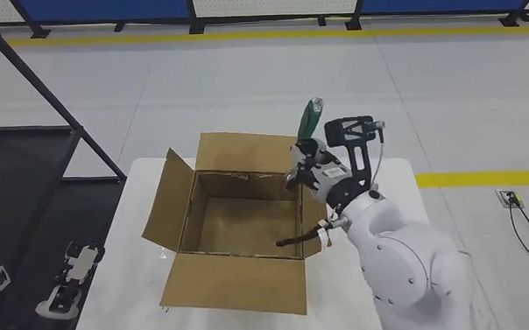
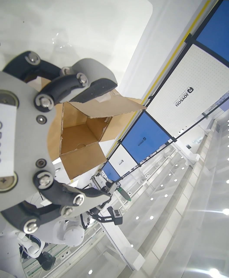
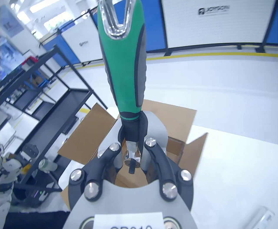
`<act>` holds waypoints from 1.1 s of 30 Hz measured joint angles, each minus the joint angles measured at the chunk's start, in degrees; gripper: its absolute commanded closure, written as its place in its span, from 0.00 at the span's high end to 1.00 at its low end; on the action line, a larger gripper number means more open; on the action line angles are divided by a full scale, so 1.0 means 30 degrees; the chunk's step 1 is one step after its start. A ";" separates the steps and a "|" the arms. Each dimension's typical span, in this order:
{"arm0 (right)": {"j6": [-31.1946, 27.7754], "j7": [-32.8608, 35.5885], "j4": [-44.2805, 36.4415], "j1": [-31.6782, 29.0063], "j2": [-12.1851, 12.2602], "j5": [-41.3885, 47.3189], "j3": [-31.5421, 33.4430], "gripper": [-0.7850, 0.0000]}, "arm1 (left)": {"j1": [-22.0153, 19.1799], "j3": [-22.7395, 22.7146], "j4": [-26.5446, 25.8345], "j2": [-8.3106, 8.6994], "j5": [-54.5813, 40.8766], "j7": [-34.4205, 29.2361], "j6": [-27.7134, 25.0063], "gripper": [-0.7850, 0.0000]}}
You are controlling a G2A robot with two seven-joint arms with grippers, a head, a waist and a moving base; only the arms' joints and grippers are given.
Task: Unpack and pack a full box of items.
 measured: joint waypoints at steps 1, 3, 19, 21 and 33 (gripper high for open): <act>0.0319 0.0156 -0.0510 -0.0305 0.0042 -0.0240 0.0407 0.00 | -0.0034 0.0083 -0.0014 0.0003 0.0048 -0.0014 0.0009 1.00; 0.0906 0.0579 -0.1658 -0.1036 0.0125 -0.0238 0.1396 0.00 | -0.0122 0.0266 -0.0035 0.0012 0.0157 -0.0064 0.0039 1.00; 0.3220 0.7691 0.1958 -0.3816 0.0770 -0.4463 0.5753 0.00 | -0.0825 0.1394 -0.0145 0.0112 0.0982 -0.0460 0.0379 1.00; 0.2917 0.8359 0.3469 -0.3413 0.0812 -0.4533 0.5694 0.00 | -0.0856 0.1458 -0.0182 0.0124 0.1069 -0.0483 0.0436 1.00; 0.2258 0.8459 1.1952 -0.0317 0.0895 -0.4136 0.4963 0.00 | -0.0505 0.1331 -0.0474 0.0151 0.1274 -0.0168 0.0511 1.00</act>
